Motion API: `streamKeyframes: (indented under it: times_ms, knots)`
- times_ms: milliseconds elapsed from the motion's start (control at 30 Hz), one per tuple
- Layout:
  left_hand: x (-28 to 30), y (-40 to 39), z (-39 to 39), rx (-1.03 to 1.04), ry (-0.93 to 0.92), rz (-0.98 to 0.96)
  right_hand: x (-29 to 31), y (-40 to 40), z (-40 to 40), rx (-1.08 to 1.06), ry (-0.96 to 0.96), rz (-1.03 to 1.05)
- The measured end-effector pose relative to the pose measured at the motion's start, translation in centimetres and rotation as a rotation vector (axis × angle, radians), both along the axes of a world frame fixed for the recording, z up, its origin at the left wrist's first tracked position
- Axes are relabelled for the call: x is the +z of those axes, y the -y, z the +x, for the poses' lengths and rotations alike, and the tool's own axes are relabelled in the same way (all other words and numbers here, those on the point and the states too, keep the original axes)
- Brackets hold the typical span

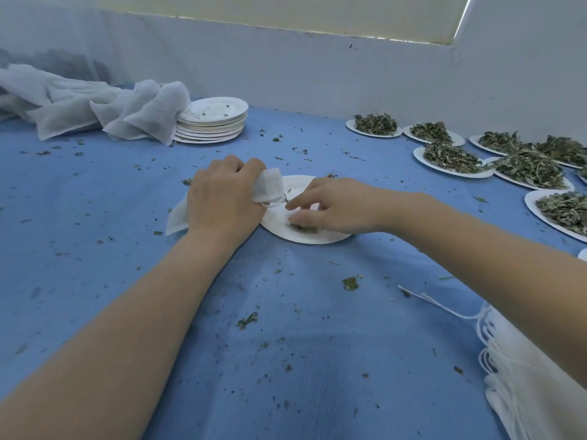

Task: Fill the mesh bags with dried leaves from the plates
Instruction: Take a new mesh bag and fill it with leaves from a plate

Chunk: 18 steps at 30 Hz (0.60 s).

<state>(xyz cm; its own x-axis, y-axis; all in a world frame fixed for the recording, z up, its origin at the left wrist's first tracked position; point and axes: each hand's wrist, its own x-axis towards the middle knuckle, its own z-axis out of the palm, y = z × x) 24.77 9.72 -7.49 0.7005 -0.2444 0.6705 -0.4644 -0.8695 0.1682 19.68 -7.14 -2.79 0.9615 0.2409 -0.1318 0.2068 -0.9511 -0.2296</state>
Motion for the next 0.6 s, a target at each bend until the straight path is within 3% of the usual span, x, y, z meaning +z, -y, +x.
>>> streamKeyframes:
  times_ms: [133,300,467,600]
  knots:
    - [0.0,-0.1,0.0,-0.001,0.002,-0.006,-1.2,0.1,-0.2,0.053,0.137,0.066]
    - [-0.1,0.0,0.0,0.001,0.006,-0.006,-2.0,-0.3,-0.3,-0.04,0.257,0.157]
    - [0.1,-0.1,-0.1,-0.002,0.012,-0.035,-1.8,-0.8,-0.2,-0.228,0.201,0.635]
    - [0.1,-0.1,-0.1,-0.014,0.015,-0.054,-2.2,-1.6,-0.2,-0.32,0.148,0.825]
